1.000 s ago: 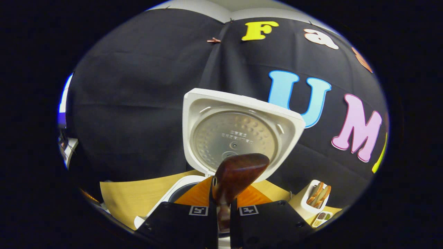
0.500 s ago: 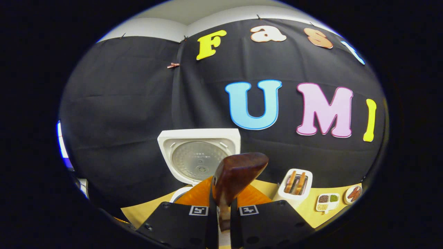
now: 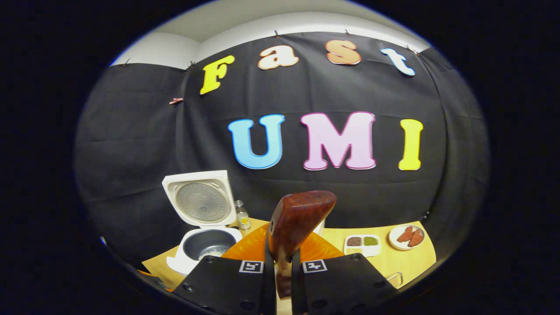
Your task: Close the left gripper, press the button to open the rice cooker; take a wooden spoon from the chopstick holder with the right hand, scoop a spoonful of rice and pour it into the rice cooker, then put the wooden spoon back into the chopstick holder.
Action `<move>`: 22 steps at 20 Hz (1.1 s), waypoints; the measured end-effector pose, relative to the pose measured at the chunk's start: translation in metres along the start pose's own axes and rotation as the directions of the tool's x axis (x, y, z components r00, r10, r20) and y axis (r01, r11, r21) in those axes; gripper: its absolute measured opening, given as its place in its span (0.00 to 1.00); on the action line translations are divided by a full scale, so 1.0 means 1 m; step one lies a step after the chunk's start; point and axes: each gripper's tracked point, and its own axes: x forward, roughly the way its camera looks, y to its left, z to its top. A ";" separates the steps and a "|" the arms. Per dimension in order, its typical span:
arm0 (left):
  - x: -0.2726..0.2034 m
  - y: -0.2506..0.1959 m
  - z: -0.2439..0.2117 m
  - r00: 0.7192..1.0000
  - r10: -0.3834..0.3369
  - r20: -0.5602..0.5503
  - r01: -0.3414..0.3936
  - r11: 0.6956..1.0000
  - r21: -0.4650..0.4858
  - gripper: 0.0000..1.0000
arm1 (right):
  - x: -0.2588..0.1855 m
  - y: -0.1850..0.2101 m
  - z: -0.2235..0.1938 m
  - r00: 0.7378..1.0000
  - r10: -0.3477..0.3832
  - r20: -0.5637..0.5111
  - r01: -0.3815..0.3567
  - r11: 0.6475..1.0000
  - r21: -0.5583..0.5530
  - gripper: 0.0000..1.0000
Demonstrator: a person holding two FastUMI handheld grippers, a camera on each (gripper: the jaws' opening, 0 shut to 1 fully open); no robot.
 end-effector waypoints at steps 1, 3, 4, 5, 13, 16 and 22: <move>0.003 -0.008 0.005 1.000 0.003 0.008 -0.003 1.000 0.008 0.96 | -0.006 -0.022 0.001 1.000 -0.023 0.006 0.023 1.000 0.010 0.17; 0.010 -0.025 0.008 1.000 0.012 0.012 -0.012 1.000 0.011 0.96 | -0.015 -0.063 -0.003 0.998 -0.061 -0.002 0.061 0.998 0.028 0.18; 0.015 -0.034 0.007 1.000 0.020 0.005 -0.020 1.000 0.009 0.96 | -0.021 -0.084 -0.008 0.996 -0.085 -0.008 0.085 0.996 0.041 0.17; 0.017 -0.045 0.007 1.000 0.025 0.001 -0.025 1.000 0.006 0.96 | -0.027 -0.103 -0.012 0.994 -0.105 -0.015 0.106 0.993 0.057 0.18; 0.035 -0.118 -0.005 0.997 0.076 -0.026 -0.078 0.996 -0.044 0.95 | -0.035 -0.216 -0.069 0.972 -0.192 -0.135 0.210 0.968 0.136 0.18; 0.037 -0.129 -0.010 0.991 0.125 -0.035 -0.127 0.991 -0.041 0.96 | -0.025 -0.250 -0.087 0.962 -0.223 -0.159 0.252 0.949 0.190 0.18; 0.038 -0.138 -0.003 0.966 0.257 -0.042 -0.258 0.965 -0.050 0.96 | -0.010 -0.282 -0.135 0.949 -0.198 -0.246 0.261 0.929 0.262 0.18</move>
